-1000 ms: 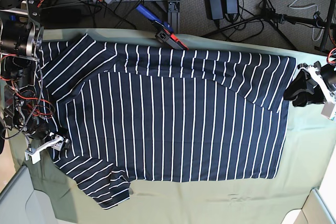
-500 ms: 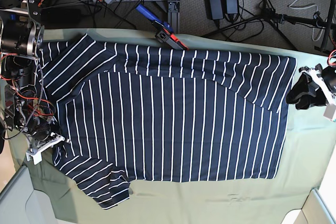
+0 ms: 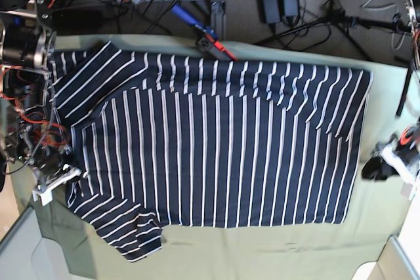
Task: Fold the T-shirt properly
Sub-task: 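Grasp the shirt's side edges with both grippers near the hem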
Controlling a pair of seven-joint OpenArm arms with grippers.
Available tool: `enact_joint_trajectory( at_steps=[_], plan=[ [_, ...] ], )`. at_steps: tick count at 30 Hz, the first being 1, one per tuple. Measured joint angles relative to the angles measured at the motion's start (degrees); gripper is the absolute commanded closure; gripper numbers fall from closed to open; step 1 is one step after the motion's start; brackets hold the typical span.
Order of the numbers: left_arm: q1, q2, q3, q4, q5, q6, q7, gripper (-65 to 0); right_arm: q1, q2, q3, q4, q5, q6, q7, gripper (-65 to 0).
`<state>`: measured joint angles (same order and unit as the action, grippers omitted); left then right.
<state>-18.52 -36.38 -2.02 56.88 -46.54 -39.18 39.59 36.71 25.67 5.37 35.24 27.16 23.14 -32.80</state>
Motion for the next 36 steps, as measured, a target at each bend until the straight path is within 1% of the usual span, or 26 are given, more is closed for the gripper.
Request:
enact_joint_trajectory(
  at_steps=[3,5,8,10,13,16,18,20,24,27,29,33,36],
  plan=[
    [-6.6,3.1,2.6,-9.8,3.3,0.0,-2.1,-31.0,0.0,0.0,0.0,0.0,0.0,0.0,0.0,0.0],
    [-9.9,5.3,3.5,-16.5,7.0,-0.1,-4.9,-34.0,0.0,0.0,0.0,0.0,0.0,0.0,0.0,0.0],
    [-13.4,7.8,3.6,-25.1,12.5,0.1,-9.4,-34.0,0.0,0.0,0.0,0.0,0.0,0.0,-0.2,0.0],
    [-14.9,8.5,3.5,-28.6,14.0,1.0,-12.7,-34.0,0.0,0.0,0.0,0.0,-0.1,0.0,-0.3,0.0],
    [-15.6,8.8,3.5,-30.0,16.3,2.8,-15.1,-34.0,0.0,0.0,0.0,0.0,-0.1,0.0,-0.5,0.0],
    [-15.8,8.8,3.5,-30.0,17.6,3.0,-15.4,-34.0,0.0,0.0,0.0,0.0,-0.2,0.0,-0.7,0.0],
    [-16.6,8.9,3.5,-30.1,18.7,5.5,-15.3,-34.0,0.0,0.0,0.0,0.0,-0.2,0.0,-0.7,0.0],
    [-17.3,8.9,3.5,-30.1,19.5,7.1,-15.4,-34.0,0.0,0.0,0.0,0.0,-0.2,0.0,-0.7,0.0],
    [-17.7,9.2,3.5,-30.2,19.5,7.2,-14.1,-34.0,0.0,0.0,0.0,0.0,-0.2,0.0,-0.7,0.0],
    [-17.5,9.7,3.5,-30.2,19.5,7.2,-14.4,-34.0,0.0,0.0,0.0,0.0,0.4,0.0,-0.7,0.0],
    [-17.5,9.9,3.5,-30.2,18.1,6.5,-13.4,-34.0,0.0,0.0,0.0,0.0,0.4,0.0,-0.7,0.0],
    [-17.4,10.8,3.5,-30.2,14.4,3.4,-11.9,-34.0,0.0,0.0,0.0,0.0,0.5,0.0,-0.7,0.0],
    [-17.4,11.2,3.5,-30.0,13.7,1.3,-11.0,-34.0,0.0,0.0,0.0,0.0,0.5,0.0,-0.7,0.0]
  ],
)
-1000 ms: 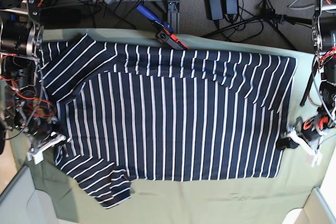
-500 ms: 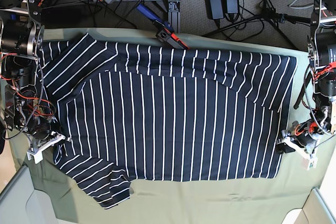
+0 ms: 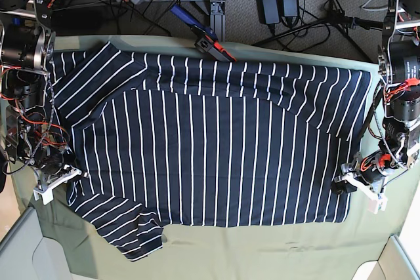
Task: Fold the T-shirt properly
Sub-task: 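Grasp the shirt's side edges with both grippers near the hem, then lift the hem and fold it toward the collar with both grippers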
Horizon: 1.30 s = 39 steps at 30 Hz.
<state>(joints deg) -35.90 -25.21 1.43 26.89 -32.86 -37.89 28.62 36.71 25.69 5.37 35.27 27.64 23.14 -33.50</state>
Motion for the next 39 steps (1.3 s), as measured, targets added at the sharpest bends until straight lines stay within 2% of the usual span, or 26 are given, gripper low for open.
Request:
enact_joint_trajectory(
  at_steps=[5,10,12,14,18,22,24,28,31,33,36,39],
  plan=[
    [0.0,1.3,0.0,2.7,-1.0,-0.1,3.4,-34.0,0.0,0.0,0.0,0.0,0.0,0.0,0.0,0.0],
    [0.0,2.6,0.0,3.4,-1.2,-0.1,3.5,-33.9,0.0,0.0,0.0,0.0,0.0,0.0,0.0,0.0],
    [0.0,2.4,0.0,3.4,-1.2,-0.1,3.5,-31.7,0.0,0.0,0.0,0.0,0.0,0.0,0.0,0.0],
    [0.0,2.3,0.0,3.4,-1.2,-0.1,3.5,-24.6,0.0,0.0,0.0,0.0,0.0,0.0,0.0,0.0],
    [0.0,2.4,0.0,3.4,-0.7,-0.1,1.7,-0.8,0.0,0.0,0.0,0.0,0.0,0.0,0.0,0.0],
    [0.0,2.0,0.0,3.4,1.0,-0.1,1.4,0.0,0.0,0.0,0.0,0.0,0.0,0.0,-0.3,0.0],
    [0.0,0.7,0.0,3.5,0.7,-0.2,1.6,0.0,0.0,0.0,0.0,0.1,0.1,0.0,-1.2,0.0],
    [0.2,-2.9,0.0,6.8,-4.3,-0.5,8.0,0.0,-0.3,0.8,0.0,2.1,1.2,0.3,-6.5,0.0],
    [2.1,-5.3,0.0,11.9,-10.9,-0.8,13.6,0.0,-2.8,3.2,-0.1,6.3,6.8,0.5,-7.5,0.0],
    [3.8,-6.1,0.1,14.7,-14.7,-0.9,17.9,0.0,-5.6,5.2,-0.1,9.8,7.9,0.6,-7.9,0.0],
    [7.4,-6.9,0.1,18.8,-18.5,-1.0,20.3,0.0,-9.5,7.1,-0.1,15.2,9.9,0.6,-10.5,0.0],
    [10.8,-8.2,0.1,22.9,-21.6,-1.0,22.7,0.0,-12.9,7.6,-0.2,21.0,10.2,0.6,-11.1,0.0]
  ],
)
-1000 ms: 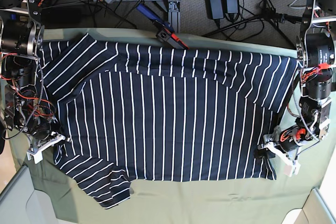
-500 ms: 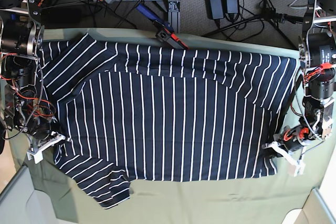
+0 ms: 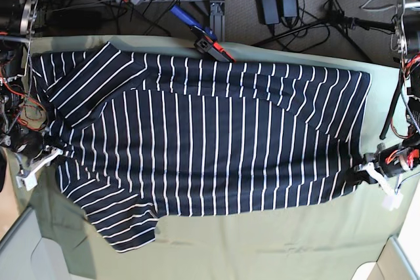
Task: Fold the T-shirt properly
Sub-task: 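Lift the hem and fold it toward the collar with both grippers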
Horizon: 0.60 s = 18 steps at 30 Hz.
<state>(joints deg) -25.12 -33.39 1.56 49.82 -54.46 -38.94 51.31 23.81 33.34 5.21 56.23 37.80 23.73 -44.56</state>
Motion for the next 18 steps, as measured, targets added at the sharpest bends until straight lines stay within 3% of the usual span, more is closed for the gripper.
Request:
enact_joint_trajectory(
  at_steps=[11,18],
  plan=[
    [8.0,-6.8,0.2,7.6,-9.2,-0.1,6.9,0.0,-11.0,4.3,5.2,9.4,2.1,0.0,-0.6,0.0],
    [10.8,-8.2,0.3,8.0,-15.4,-0.1,10.7,0.0,-15.8,5.1,10.4,10.1,5.6,0.0,-2.6,0.0]
  ],
)
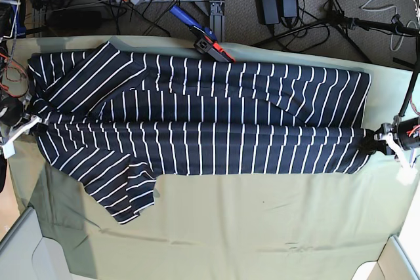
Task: Fold the T-shirt properly
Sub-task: 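Lift the hem and fold it toward the collar with both grippers, then lower the folded hem and open both grippers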
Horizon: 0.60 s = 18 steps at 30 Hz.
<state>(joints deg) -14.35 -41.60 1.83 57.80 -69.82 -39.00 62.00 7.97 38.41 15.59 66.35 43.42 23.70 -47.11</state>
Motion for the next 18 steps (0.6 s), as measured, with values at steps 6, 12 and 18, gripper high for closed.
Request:
enact_joint_trajectory(
  at_steps=[6,12,18],
  plan=[
    [1.9,-0.7,0.0,0.0,-2.4,0.0,1.7,0.0,-2.7,0.5,2.2,0.2,2.3,0.3,-1.4,0.0],
    [2.2,-1.1,0.0,0.1,-7.8,0.0,6.1,0.0,-4.7,1.6,2.4,0.5,2.7,0.3,-1.1,0.0],
    [4.0,-2.2,0.0,0.3,-10.4,0.0,6.2,0.0,-5.6,1.6,2.5,0.5,2.7,0.3,-1.1,0.0]
  ],
)
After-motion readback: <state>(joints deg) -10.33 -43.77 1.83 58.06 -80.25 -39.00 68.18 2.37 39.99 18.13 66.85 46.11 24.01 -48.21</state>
